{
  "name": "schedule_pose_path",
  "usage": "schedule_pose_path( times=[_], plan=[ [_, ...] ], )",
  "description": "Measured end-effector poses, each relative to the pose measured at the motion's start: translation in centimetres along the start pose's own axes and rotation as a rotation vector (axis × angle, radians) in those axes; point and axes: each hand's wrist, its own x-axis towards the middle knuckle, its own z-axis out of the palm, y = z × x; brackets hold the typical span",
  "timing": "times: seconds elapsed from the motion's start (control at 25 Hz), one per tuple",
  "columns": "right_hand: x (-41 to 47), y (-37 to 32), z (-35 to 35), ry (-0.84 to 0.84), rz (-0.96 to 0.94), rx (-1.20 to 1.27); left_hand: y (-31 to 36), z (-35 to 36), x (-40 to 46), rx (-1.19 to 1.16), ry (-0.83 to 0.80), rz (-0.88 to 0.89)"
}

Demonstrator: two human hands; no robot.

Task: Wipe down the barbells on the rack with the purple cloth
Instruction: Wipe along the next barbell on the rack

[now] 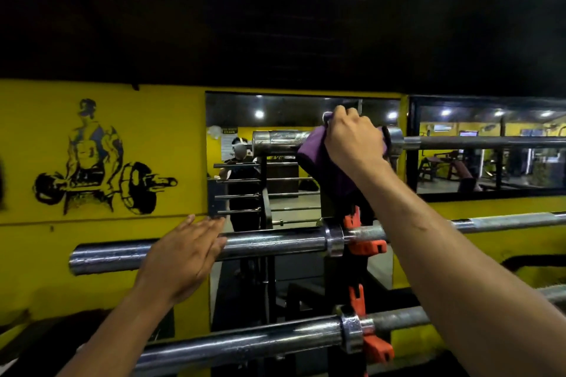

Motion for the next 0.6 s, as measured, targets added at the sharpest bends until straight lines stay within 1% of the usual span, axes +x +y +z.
schedule_pose_path(
  times=[0.04, 0.12, 0.2, 0.28, 0.36, 0.4, 0.44, 0.52, 0.6],
  plan=[
    [0.3, -1.1, 0.3, 0.023, -0.006, -0.006, 0.6, -0.2, 0.2, 0.039, 0.034, -0.015],
    [0.3, -3.4, 0.7, 0.08, -0.044, 0.018, 1.2, -0.9, 0.6, 0.078, 0.045, -0.047],
    [-0.7, -6.0, 1.4, 0.126, -0.155, 0.099, 1.2, -1.2, 0.6, 0.065, 0.054, -0.07],
    [-2.3, -7.9, 1.8, 0.124, -0.308, 0.183, 1.2, -1.1, 0.4, 0.04, 0.047, -0.065],
    [-2.2, -6.8, 1.7, 0.115, -0.383, 0.222, 1.0, -1.0, -0.1, 0.04, 0.064, -0.039],
    [-1.8, -5.4, 1.5, 0.12, -0.368, 0.205, 0.8, -0.9, -0.2, 0.049, 0.048, -0.039],
    [-1.4, -3.7, 1.5, 0.12, -0.311, 0.173, 0.5, -0.8, -0.2, 0.041, 0.019, -0.045],
    [-0.7, -1.1, 1.4, 0.088, -0.121, 0.107, 0.0, -0.6, -0.2, -0.019, -0.048, -0.064],
    [-0.2, -1.5, 1.9, 0.073, 0.101, 0.101, 0.1, -0.5, -0.2, -0.048, -0.089, -0.066]
  ],
)
